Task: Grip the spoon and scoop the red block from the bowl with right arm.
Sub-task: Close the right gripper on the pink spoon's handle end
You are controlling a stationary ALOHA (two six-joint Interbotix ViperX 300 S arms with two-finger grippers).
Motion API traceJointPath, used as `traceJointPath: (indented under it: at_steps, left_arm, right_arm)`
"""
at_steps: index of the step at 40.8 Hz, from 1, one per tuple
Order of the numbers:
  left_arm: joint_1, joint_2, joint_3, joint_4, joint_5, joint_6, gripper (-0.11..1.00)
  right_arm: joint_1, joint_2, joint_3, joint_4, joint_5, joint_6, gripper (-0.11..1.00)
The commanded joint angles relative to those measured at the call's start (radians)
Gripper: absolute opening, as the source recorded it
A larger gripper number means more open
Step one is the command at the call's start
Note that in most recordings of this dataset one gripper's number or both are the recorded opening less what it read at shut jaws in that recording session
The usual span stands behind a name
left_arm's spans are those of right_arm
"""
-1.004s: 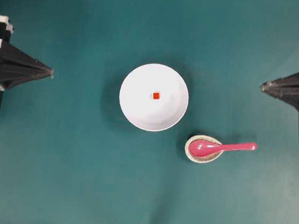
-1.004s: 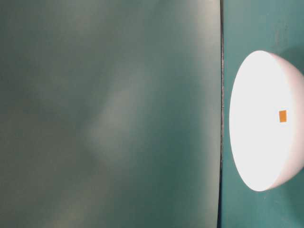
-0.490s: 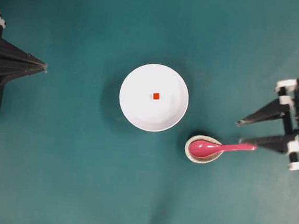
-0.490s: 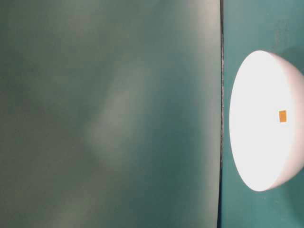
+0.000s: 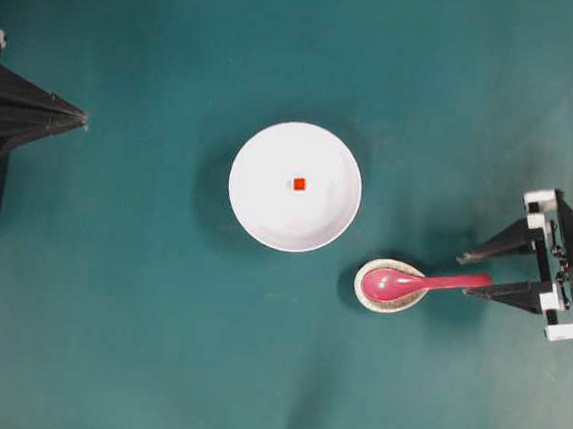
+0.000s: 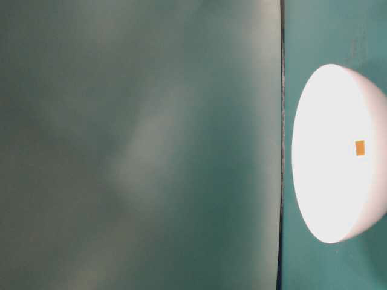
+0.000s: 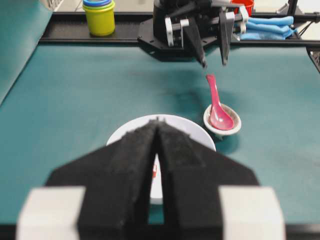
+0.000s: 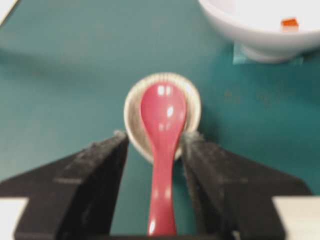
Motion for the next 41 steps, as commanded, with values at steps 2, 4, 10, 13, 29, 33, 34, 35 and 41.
traceJointPath:
  at_steps: [2, 4, 10, 13, 29, 33, 34, 35, 41]
  left_arm:
    - [0.005, -0.011, -0.032, 0.003, -0.006, 0.002, 0.00]
    - [0.005, -0.017, -0.034, 0.005, -0.005, 0.002, 0.00]
    - [0.008, -0.029, -0.037, 0.005, -0.003, 0.003, 0.00]
    - [0.011, -0.029, -0.037, 0.006, -0.002, 0.003, 0.00]
    - [0.017, -0.025, -0.035, 0.006, 0.011, 0.003, 0.00]
    - [0.017, -0.025, -0.035, 0.006, 0.015, 0.003, 0.00]
    - [0.017, -0.025, -0.035, 0.006, 0.017, 0.003, 0.00]
    - [0.017, -0.023, -0.035, 0.006, 0.018, 0.003, 0.00]
    - [0.017, -0.023, -0.035, 0.006, 0.025, 0.003, 0.00]
  right_arm:
    - [0.032, 0.086, -0.003, 0.035, -0.055, 0.005, 0.53]
    - [0.032, 0.118, -0.008, 0.041, -0.069, 0.005, 0.53]
    - [0.034, 0.198, -0.021, 0.044, -0.095, 0.006, 0.53]
    - [0.034, 0.235, -0.028, 0.044, -0.095, 0.008, 0.53]
    - [0.034, 0.279, -0.048, 0.046, -0.098, 0.008, 0.48]
    - [0.034, 0.279, -0.048, 0.046, -0.100, 0.008, 0.36]
    - [0.034, 0.279, -0.048, 0.044, -0.100, 0.008, 0.30]
    - [0.034, 0.279, -0.046, 0.046, -0.100, 0.008, 0.26]
    - [0.034, 0.273, -0.048, 0.041, -0.100, 0.008, 0.21]
